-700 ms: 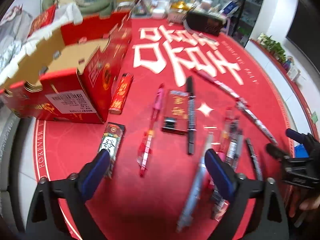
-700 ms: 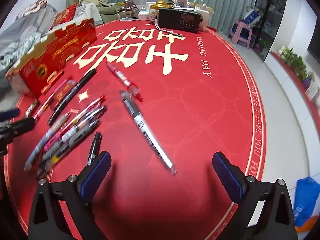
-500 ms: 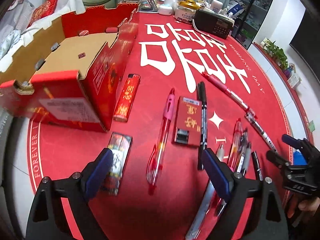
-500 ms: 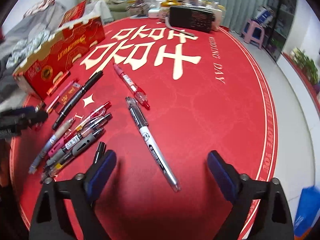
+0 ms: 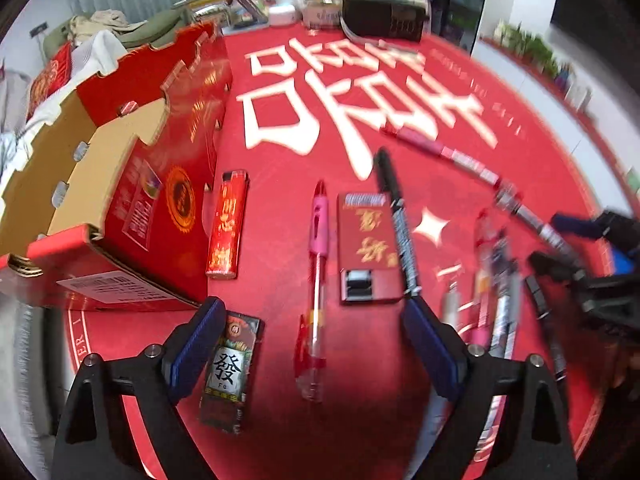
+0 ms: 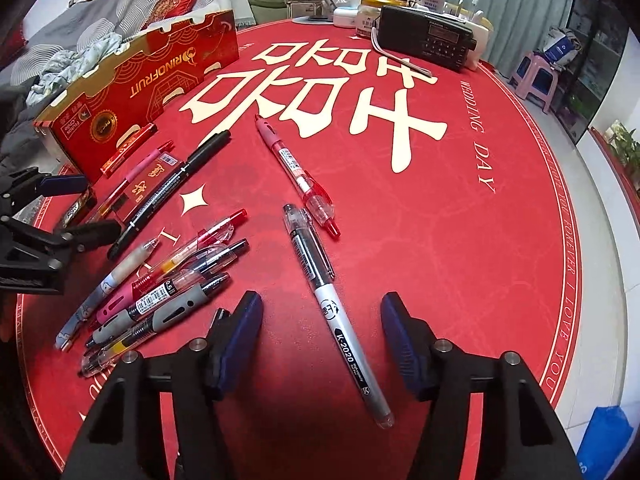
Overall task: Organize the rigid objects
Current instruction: 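Move the left tool to the pink pen while the right tool approaches the silver pen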
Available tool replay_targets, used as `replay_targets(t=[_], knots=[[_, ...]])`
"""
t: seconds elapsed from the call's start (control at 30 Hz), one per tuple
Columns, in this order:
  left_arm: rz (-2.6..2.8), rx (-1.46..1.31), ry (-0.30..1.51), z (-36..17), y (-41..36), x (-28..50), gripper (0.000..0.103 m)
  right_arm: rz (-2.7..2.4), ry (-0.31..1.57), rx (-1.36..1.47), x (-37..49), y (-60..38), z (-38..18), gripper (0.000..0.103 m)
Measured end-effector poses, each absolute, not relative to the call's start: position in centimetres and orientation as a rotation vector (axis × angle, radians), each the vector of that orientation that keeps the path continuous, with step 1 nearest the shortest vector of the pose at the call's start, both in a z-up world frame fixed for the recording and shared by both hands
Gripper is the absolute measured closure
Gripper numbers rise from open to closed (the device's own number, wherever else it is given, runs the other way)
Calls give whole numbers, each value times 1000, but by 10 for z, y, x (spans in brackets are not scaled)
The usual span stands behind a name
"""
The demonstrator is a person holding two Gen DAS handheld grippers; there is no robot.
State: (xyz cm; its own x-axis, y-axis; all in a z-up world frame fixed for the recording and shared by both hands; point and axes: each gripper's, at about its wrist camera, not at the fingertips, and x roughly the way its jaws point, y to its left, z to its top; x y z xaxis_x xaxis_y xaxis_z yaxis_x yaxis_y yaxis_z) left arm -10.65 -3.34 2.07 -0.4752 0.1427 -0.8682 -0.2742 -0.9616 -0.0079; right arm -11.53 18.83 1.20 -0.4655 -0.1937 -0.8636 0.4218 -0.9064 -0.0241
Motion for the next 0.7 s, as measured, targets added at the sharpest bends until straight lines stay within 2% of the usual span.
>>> replay_targets(t=[0.07,0.27,0.37,0.4,0.47,0.5,0.53,0.63,0.7], knots=[[2482,-1470,157,22,-35,-108,11,-2401,329,1357,-114,189,12,40],[2470,-1510,209,17,-26,-115,18,-2425,329,1326,-110,189,11,40],[2472,-1505,236,20,-24,-112,35,-2431,323,1318,-110,190,11,40],[2461,-1496,241,21,-24,-110,40,-2431,319,1317,-109,190,11,39],[2444,-1492,265,22,-23,-108,41,-2428,313,1313,-108,191,11,36],[2439,-1496,285,21,-22,-108,41,-2415,318,1314,-108,189,9,29],[2441,-1496,303,21,-21,-109,41,-2402,328,1316,-107,187,8,17],[2418,-1516,356,16,-18,-114,41,-2399,335,1311,-104,185,7,15],[2397,-1540,258,13,-24,-119,42,-2396,331,1310,-105,185,7,15]])
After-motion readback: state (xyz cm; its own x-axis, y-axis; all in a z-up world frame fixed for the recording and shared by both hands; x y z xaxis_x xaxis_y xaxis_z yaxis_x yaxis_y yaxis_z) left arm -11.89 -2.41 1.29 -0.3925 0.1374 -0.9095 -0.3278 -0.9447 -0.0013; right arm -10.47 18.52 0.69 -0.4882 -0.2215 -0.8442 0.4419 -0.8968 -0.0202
